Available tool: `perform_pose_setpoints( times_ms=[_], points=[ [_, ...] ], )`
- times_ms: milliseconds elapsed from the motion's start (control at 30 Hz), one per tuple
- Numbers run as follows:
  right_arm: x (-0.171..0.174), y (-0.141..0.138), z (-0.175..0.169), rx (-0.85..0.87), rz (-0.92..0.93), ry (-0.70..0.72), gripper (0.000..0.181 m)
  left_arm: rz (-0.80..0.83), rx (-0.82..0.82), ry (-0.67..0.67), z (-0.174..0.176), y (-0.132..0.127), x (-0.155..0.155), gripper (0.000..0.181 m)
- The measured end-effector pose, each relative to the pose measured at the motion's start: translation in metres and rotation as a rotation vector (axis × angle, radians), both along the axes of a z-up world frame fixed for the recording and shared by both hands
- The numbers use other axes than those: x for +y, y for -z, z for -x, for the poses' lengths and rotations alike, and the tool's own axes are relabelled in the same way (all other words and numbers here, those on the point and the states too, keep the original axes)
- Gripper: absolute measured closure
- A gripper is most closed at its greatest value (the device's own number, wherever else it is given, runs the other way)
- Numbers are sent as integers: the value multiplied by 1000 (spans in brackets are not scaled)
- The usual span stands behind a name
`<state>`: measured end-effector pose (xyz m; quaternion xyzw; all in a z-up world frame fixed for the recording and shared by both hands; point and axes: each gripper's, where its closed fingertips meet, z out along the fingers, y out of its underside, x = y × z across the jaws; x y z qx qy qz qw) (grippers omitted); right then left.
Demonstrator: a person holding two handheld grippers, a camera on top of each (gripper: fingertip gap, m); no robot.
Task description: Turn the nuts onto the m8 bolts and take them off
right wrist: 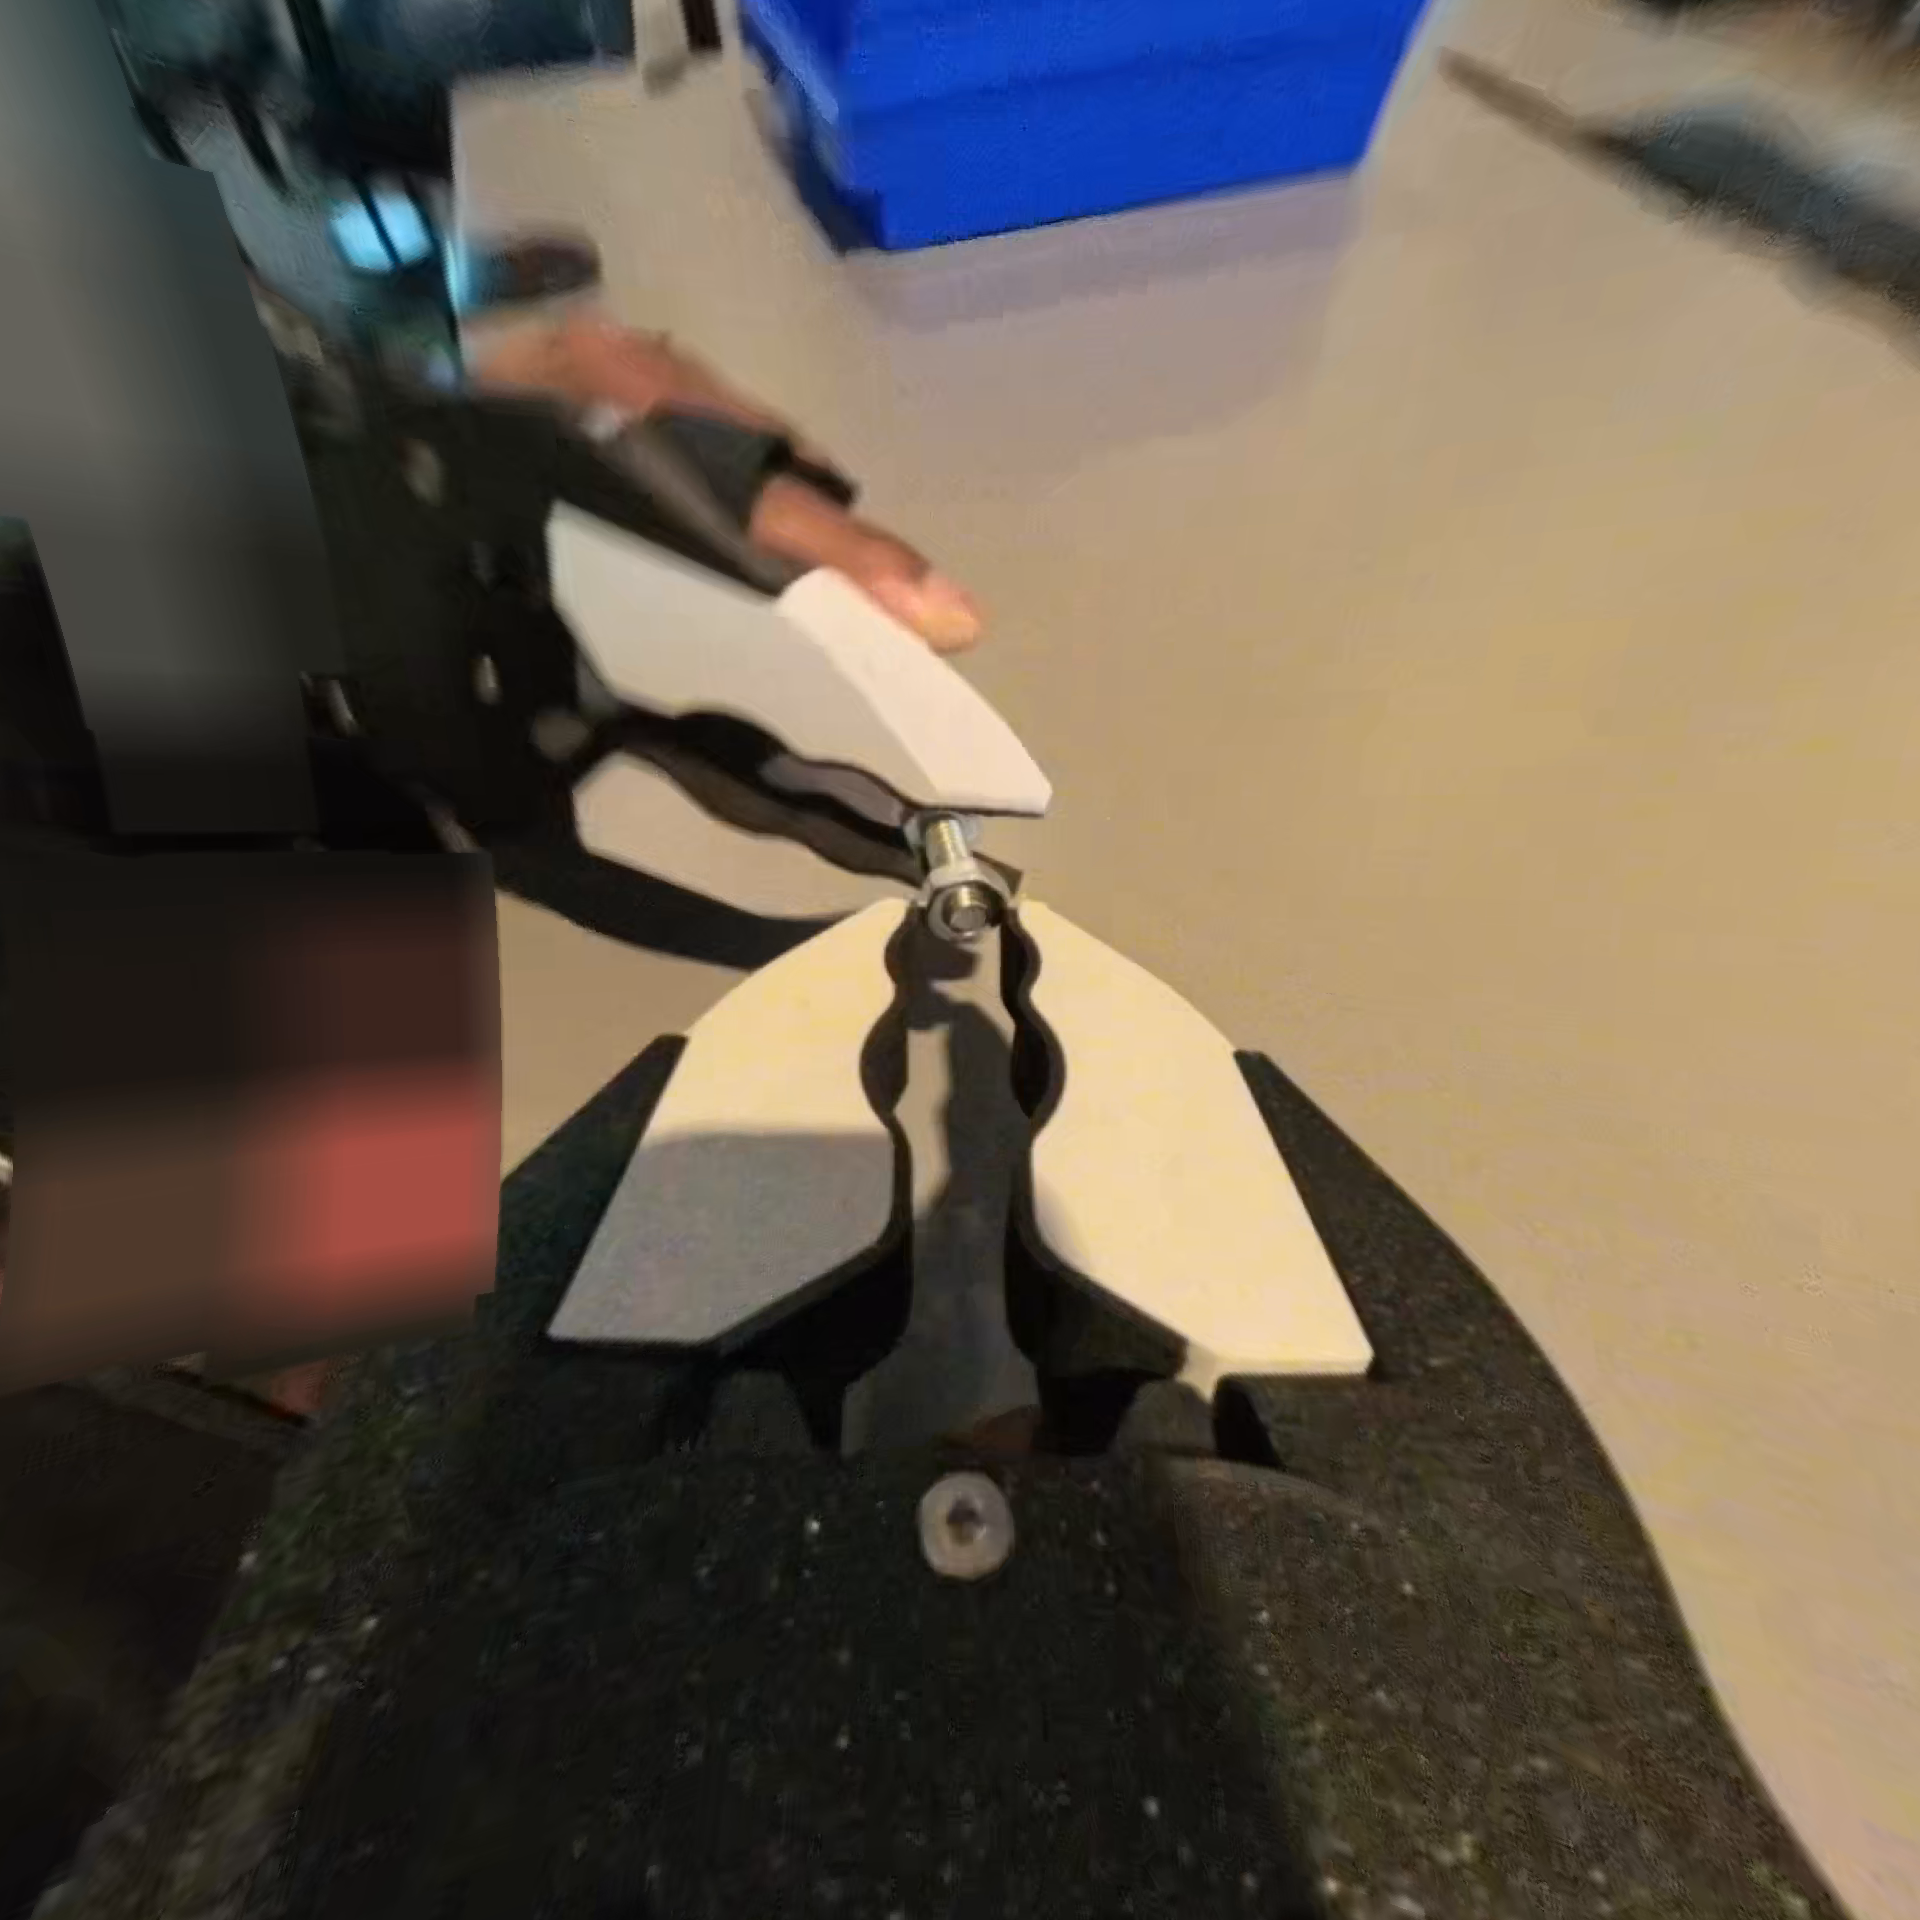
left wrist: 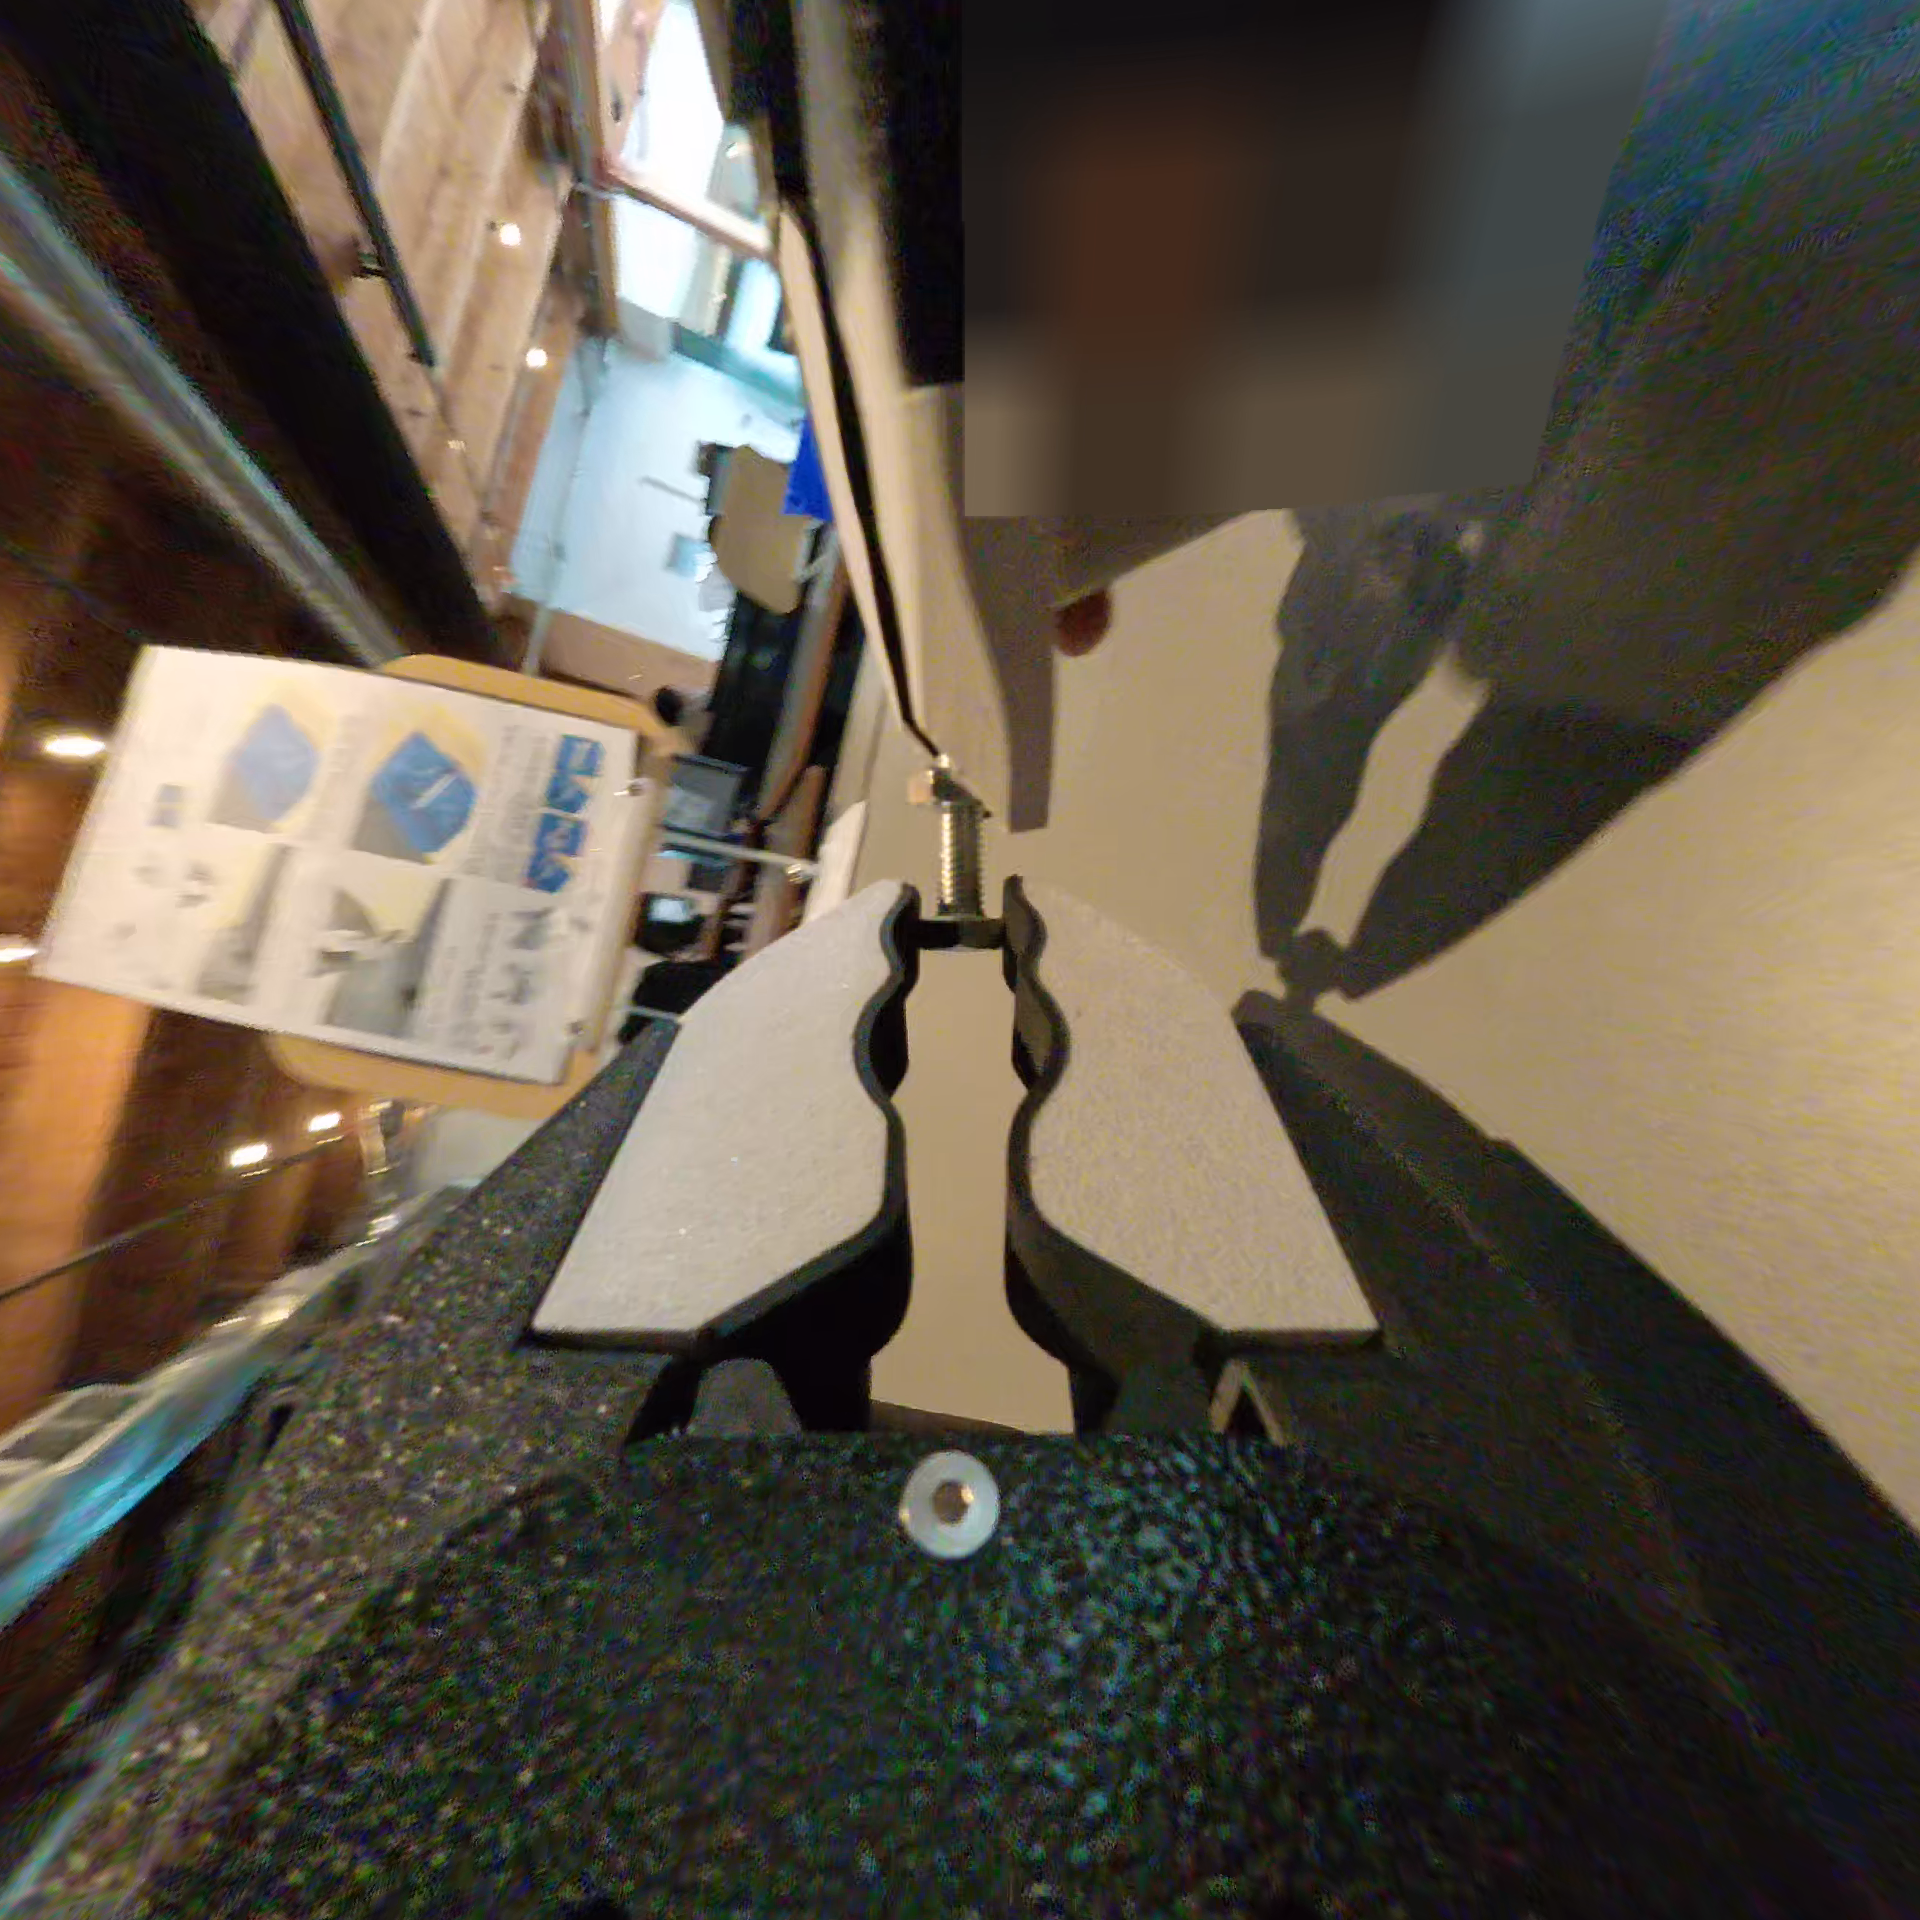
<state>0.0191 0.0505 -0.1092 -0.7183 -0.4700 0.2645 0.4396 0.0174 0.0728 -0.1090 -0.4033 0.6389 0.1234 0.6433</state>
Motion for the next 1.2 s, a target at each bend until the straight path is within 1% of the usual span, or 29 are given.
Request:
perform_pose_setpoints(
  times_ms=[33,67,100,133,200,267,367,433,467,500,533,600,633,733,767,800,833,867,900,1000,1067,1133,1200],
  points=[
    [1,-2,2,79,135,38,167,-38,4,-22,1,-3,2,166],
    [1,-5,3,152,225,52,166,-50,-8,-31,2,-5,3,166],
    [1,-9,4,203,257,39,166,-40,-30,-26,2,-8,2,166],
    [2,-12,3,226,235,15,163,-11,-53,-16,1,-9,2,166],
    [7,-16,-2,190,77,-5,150,61,-79,10,1,-7,0,166],
    [8,-17,-6,106,-116,-36,147,108,-92,31,1,-6,-1,166],
    [1,-13,-5,0,-269,-92,145,159,-91,62,-2,-2,-5,166],
    [-2,-12,-2,-21,-308,-116,149,179,-79,82,-4,1,-8,166],
    [-4,-11,0,-24,-316,-124,155,183,-74,92,-5,2,-10,166],
    [-4,-11,1,-28,-322,-124,166,180,-70,95,-6,3,-11,166],
    [-4,-10,2,-32,-317,-116,166,169,-62,84,-5,3,-9,166],
    [-1,-7,3,-30,-248,-82,167,123,-33,57,-4,5,-6,166],
    [1,-5,3,-7,-175,-55,167,85,-15,35,-3,5,-4,166],
    [7,-5,5,160,165,70,166,-30,29,-44,1,2,5,166],
    [9,-6,6,216,234,85,166,-36,24,-54,2,1,6,166],
    [10,-8,6,251,253,75,166,-24,9,-53,2,0,6,166],
    [11,-9,5,258,228,56,160,-4,-12,-50,2,-1,6,166],
    [13,-10,3,243,169,45,148,18,-33,-50,2,-3,6,166],
    [16,-12,-1,212,83,37,145,43,-51,-47,3,-3,7,166],
    [17,-19,-8,98,-206,-7,144,95,-83,-41,4,-4,8,166],
    [13,-20,-10,27,-349,-45,147,98,-78,-37,3,-2,7,166],
    [10,-18,-9,-8,-413,-74,148,86,-61,-29,1,-1,6,166],
    [7,-16,-7,-8,-418,-93,149,80,-52,-17,0,0,3,166]
  ],
)
